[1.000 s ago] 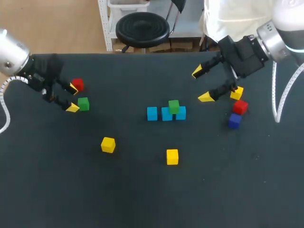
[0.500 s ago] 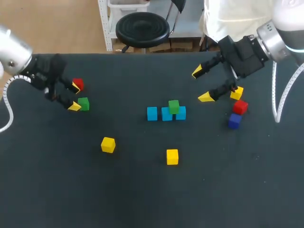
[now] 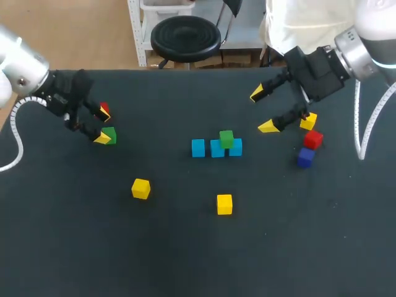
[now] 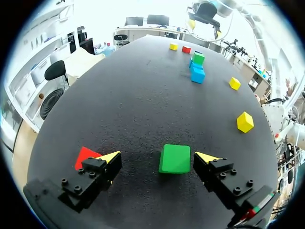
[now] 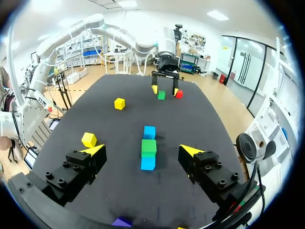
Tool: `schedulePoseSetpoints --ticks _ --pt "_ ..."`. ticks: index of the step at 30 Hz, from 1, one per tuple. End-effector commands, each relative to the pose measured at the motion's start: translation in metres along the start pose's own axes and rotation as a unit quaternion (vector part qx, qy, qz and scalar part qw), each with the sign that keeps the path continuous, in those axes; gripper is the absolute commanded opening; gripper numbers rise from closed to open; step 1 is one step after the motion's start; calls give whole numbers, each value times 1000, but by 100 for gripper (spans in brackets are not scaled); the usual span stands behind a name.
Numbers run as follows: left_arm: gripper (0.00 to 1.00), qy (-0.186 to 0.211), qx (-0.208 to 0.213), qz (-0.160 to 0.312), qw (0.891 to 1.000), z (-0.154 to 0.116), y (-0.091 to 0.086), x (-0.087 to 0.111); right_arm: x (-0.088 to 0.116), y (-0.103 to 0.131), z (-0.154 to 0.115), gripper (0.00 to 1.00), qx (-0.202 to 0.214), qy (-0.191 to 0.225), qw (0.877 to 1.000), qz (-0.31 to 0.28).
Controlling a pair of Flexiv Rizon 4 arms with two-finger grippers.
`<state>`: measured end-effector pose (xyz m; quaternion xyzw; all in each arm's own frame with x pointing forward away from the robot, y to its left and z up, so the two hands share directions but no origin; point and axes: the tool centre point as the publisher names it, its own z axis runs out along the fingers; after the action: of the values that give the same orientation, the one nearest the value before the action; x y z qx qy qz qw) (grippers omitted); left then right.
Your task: Place the blue cubes, place green cubes on the blue cubes, place the yellow cubes on the green cubes, then place the red cubes on the yellow cubes, and place purple cube on the red cubes.
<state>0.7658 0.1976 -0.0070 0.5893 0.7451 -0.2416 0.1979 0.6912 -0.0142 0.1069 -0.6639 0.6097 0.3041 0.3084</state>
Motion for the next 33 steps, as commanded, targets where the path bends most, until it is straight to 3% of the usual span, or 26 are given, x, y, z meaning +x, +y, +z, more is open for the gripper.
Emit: schedulePoseSetpoints --ticks 1,8,9,11,18,20,21,27,33 --pt "100 0 1 -1 1000 0 3 0 0 0 0 100 0 0 1000 0" --pt "100 -2 0 0 1000 0 1 1 0 0 0 100 0 0 1000 0" --pt "96 -3 0 1 1000 0 0 1 0 0 0 100 0 0 1000 0" --pt "68 -3 1 1 1000 1 0 1 0 0 0 100 0 0 1000 0" --pt "38 -5 3 2 1000 2 -2 2 0 0 0 100 0 0 1000 0" --pt "21 -7 3 4 1000 2 -3 1 0 0 0 100 0 0 1000 0" --pt "0 -8 2 6 1000 2 -3 1 0 0 0 100 0 0 1000 0" --pt "0 -19 -2 18 1000 -7 -11 -6 0 0 0 100 0 0 1000 0" --pt "0 -16 -4 51 999 -21 -25 -27 0 0 0 100 0 0 1000 0"
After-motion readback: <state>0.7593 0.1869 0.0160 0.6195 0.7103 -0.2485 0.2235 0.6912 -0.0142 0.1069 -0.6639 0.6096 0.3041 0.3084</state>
